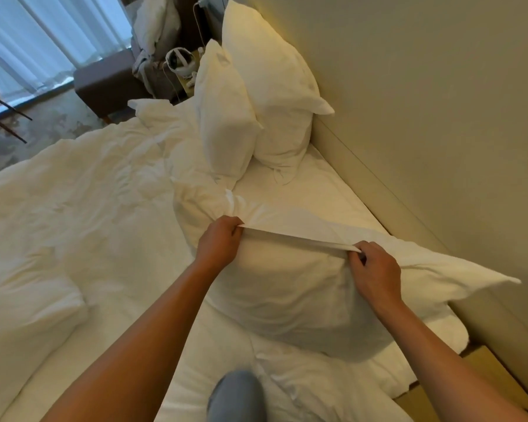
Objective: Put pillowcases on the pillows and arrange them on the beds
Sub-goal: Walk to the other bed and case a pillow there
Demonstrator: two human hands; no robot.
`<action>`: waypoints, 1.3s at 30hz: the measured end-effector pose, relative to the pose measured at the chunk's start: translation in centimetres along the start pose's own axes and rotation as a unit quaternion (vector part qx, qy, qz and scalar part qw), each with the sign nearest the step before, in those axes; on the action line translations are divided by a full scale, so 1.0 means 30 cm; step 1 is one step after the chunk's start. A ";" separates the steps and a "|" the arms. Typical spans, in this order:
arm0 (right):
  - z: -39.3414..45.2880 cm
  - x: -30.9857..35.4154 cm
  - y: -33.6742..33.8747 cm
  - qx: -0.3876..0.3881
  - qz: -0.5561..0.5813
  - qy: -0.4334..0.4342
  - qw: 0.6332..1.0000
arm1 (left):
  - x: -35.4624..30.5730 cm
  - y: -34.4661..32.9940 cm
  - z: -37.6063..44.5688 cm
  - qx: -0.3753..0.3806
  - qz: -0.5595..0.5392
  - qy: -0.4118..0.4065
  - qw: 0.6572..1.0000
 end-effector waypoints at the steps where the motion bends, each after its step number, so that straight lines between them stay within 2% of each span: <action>1: -0.015 -0.005 -0.001 -0.003 -0.003 -0.008 1.000 | -0.003 0.002 0.009 0.011 0.005 -0.017 1.000; 10: -0.111 0.040 0.008 -0.049 -0.024 -0.070 0.996 | 0.076 -0.005 0.105 0.136 0.045 -0.101 0.984; 15: -0.117 0.083 -0.028 -0.078 -0.041 -0.098 0.991 | 0.162 -0.007 0.184 0.175 0.063 -0.141 0.972; 21: -0.127 0.133 -0.057 -0.132 -0.037 -0.124 0.983 | 0.209 0.070 0.277 0.102 0.011 -0.195 0.975; 28: -0.062 0.260 0.079 -0.209 -0.004 -0.121 0.970 | 0.121 0.176 0.406 0.043 -0.017 -0.244 0.969; 39: -0.041 0.377 0.415 -0.331 0.026 -0.093 0.939 | -0.198 0.342 0.614 -0.035 -0.048 -0.333 0.941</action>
Point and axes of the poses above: each hand's wrist, its own z-axis towards the middle knuckle, its own y-axis out of the back of the hand, x = y × z, the point moved 6 cm from there along z, towards the middle knuckle, and after that the axes turned 14 degrees about -y, right-handed, at the moved point
